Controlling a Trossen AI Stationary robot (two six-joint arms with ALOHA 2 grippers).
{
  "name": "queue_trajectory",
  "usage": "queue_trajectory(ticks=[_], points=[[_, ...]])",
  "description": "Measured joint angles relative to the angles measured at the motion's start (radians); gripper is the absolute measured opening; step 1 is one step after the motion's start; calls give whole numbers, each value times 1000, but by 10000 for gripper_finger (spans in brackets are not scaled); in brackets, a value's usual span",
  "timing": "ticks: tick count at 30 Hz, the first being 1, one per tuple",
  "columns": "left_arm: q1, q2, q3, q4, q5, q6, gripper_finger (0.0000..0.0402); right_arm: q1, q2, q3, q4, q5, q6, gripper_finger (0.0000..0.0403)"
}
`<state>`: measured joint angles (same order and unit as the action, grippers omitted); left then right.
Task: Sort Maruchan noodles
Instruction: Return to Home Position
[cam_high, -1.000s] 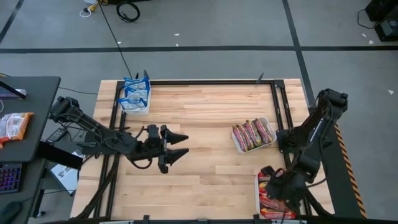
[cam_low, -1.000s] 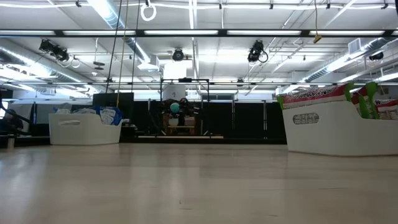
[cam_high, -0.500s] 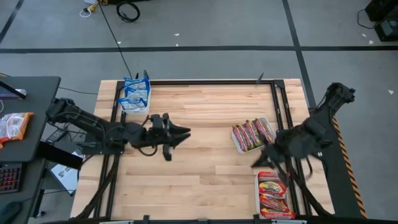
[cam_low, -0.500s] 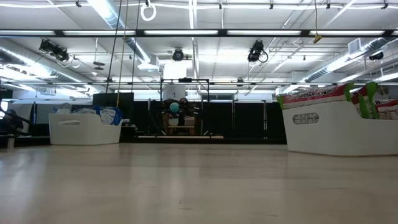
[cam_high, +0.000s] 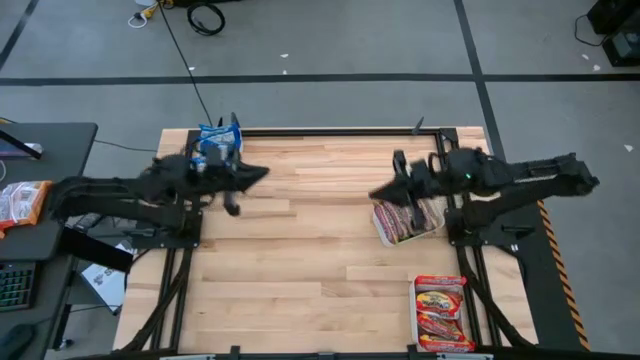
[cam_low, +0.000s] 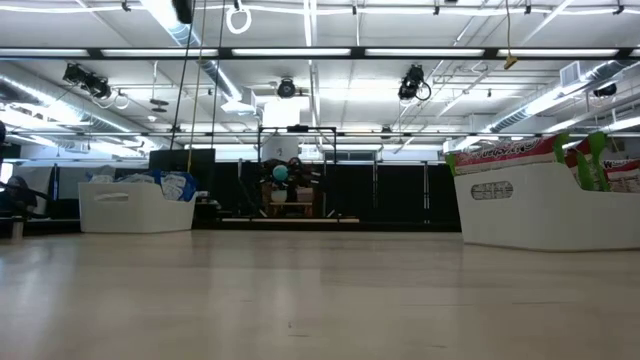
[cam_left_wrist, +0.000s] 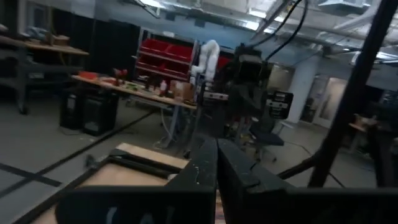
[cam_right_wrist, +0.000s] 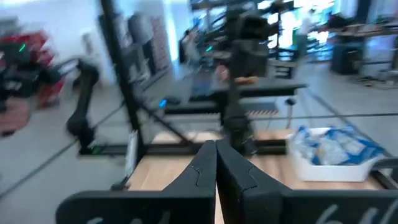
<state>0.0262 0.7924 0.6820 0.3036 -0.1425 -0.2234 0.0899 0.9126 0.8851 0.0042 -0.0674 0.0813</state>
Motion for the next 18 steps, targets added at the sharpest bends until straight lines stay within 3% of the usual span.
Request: queue_trajectory(ticks=[7, 13, 18], points=[[135, -255, -89, -221, 127, -38, 6, -179, -39, -151, 234, -33, 127, 4], [141, -446, -89, -546, 119, -39, 7, -163, -218, -216, 195, 56, 152, 6], [141, -537, -89, -661, 114, 25, 7, -156, -368, -225, 19, 38, 145, 29]])
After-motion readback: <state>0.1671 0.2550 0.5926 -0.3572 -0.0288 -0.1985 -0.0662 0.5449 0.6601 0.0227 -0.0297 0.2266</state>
